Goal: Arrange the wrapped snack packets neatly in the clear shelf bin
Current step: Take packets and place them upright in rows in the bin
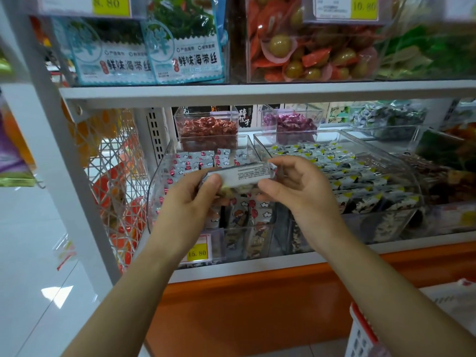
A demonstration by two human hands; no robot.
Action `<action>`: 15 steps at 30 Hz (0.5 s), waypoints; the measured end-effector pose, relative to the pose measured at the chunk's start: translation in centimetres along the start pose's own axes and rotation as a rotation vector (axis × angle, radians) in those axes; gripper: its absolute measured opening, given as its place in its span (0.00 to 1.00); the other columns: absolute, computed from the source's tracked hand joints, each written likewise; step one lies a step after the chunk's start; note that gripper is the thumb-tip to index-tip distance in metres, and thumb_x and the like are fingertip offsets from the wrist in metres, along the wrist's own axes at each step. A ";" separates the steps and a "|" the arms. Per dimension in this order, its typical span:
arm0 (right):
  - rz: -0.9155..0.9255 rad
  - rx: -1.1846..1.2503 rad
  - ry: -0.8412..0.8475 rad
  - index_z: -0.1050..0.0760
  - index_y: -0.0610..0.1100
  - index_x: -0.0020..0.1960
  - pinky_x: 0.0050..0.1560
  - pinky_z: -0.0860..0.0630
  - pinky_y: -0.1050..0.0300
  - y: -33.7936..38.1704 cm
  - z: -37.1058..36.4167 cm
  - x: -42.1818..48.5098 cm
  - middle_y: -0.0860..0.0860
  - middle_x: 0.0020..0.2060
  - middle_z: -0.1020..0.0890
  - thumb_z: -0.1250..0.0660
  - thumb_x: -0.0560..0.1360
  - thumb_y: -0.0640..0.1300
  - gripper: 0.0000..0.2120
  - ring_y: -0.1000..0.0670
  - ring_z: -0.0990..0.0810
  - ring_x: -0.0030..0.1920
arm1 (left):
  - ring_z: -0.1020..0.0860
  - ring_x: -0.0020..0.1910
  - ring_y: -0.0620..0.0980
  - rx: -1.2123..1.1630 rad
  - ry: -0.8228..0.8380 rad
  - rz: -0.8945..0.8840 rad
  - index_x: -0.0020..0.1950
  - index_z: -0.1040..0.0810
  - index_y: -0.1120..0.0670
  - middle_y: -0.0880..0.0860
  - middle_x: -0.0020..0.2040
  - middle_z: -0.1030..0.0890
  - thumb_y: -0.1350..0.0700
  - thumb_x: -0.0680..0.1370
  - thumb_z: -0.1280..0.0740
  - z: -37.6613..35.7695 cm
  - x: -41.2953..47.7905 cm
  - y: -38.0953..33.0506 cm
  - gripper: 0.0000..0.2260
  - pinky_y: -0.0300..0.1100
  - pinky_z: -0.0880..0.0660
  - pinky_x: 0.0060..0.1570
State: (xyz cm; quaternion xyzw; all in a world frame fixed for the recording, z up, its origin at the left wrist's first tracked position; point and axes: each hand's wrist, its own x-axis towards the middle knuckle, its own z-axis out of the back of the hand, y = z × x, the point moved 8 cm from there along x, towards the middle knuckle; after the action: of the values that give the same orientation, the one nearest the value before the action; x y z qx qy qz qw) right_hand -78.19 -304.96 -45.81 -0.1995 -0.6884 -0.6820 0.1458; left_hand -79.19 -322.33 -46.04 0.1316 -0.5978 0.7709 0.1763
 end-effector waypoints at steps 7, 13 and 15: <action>0.131 -0.583 0.025 0.24 0.46 0.54 0.43 0.24 0.64 1.1 -0.4 0.8 0.55 0.45 0.21 0.28 0.71 0.46 0.13 0.56 0.22 0.42 | 0.27 0.60 0.55 0.726 0.059 -0.082 0.67 0.27 0.52 0.54 0.60 0.22 0.47 0.79 0.43 1.2 0.7 1.8 0.19 0.55 0.31 0.60; 0.294 -1.018 0.197 0.23 0.46 0.57 0.49 0.38 0.64 -0.1 -5.4 0.3 0.54 0.49 0.23 0.28 0.69 0.53 0.19 0.55 0.29 0.51 | 0.51 0.76 0.48 0.993 0.296 -0.015 0.75 0.42 0.43 0.45 0.77 0.43 0.45 0.81 0.52 -0.1 0.4 5.2 0.21 0.55 0.57 0.72; 0.303 -1.162 0.230 0.23 0.49 0.59 0.53 0.41 0.57 -0.7 -6.1 0.3 0.54 0.55 0.22 0.31 0.71 0.57 0.20 0.51 0.31 0.57 | 0.52 0.76 0.48 0.983 0.300 -0.015 0.75 0.44 0.43 0.45 0.77 0.44 0.45 0.81 0.53 0.0 0.5 5.5 0.21 0.55 0.57 0.73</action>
State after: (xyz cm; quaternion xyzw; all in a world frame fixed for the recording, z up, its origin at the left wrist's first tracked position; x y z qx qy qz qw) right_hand -79.25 -311.01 -46.15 -0.2670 -0.1476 -0.9348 0.1819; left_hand -82.04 -323.50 -50.60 0.0911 -0.1318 0.9700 0.1827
